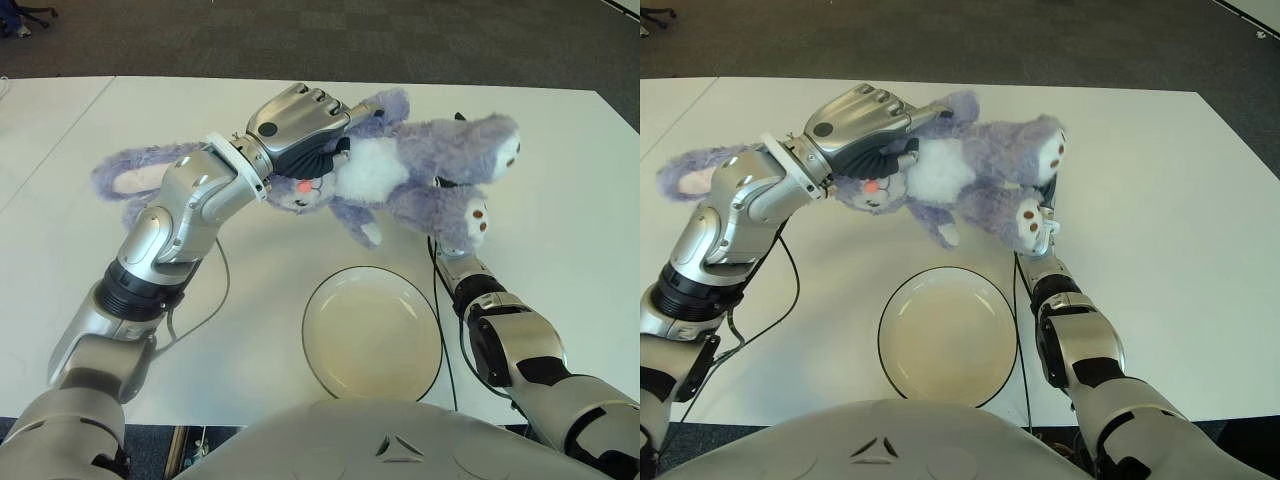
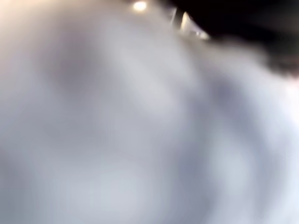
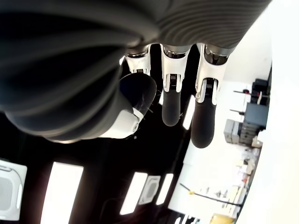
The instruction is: Put the doll into the plate.
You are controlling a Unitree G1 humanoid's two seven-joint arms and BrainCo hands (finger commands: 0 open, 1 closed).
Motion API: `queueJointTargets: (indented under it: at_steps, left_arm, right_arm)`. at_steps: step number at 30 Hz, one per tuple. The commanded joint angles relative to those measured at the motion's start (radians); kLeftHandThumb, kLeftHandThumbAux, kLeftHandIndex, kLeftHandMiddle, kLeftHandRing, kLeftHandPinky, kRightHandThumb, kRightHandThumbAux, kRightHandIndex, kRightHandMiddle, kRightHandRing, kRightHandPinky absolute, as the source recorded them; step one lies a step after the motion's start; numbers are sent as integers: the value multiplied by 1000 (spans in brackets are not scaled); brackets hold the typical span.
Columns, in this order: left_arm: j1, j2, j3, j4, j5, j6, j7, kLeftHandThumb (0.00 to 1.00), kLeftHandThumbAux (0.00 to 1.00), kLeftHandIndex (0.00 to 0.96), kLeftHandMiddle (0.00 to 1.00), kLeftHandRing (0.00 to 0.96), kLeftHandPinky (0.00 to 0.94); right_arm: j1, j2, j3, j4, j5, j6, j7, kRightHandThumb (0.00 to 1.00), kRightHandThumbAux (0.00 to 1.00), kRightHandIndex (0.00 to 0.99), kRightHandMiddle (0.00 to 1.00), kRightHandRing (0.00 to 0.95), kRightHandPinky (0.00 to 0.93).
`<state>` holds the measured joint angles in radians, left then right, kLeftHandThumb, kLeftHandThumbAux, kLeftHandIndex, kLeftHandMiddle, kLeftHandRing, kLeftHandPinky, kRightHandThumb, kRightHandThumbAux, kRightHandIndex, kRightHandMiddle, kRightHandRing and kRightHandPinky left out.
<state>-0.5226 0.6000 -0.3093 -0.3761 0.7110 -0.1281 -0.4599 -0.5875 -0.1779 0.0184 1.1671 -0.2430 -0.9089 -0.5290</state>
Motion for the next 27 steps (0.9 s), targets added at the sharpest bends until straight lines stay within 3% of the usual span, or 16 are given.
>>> queueJointTargets:
  at_steps: [1, 15, 27]
  left_arm:
    - [17, 92, 51, -97, -94, -46, -128, 731, 696, 430, 747, 783, 786]
    - [32, 153, 83, -151, -132, -84, -181, 732, 696, 426, 728, 779, 800]
    - [71, 156, 72, -206, -188, -46, -249, 735, 695, 425, 727, 775, 812]
  right_arm:
    - [256, 72, 17, 144, -17, 43, 13, 1000, 738, 268, 37, 176, 420]
    - [257, 71, 22, 144, -23, 49, 6, 1000, 738, 252, 33, 161, 414]
    - [257, 67, 29, 143, -33, 52, -3, 1000, 738, 246, 32, 172, 416]
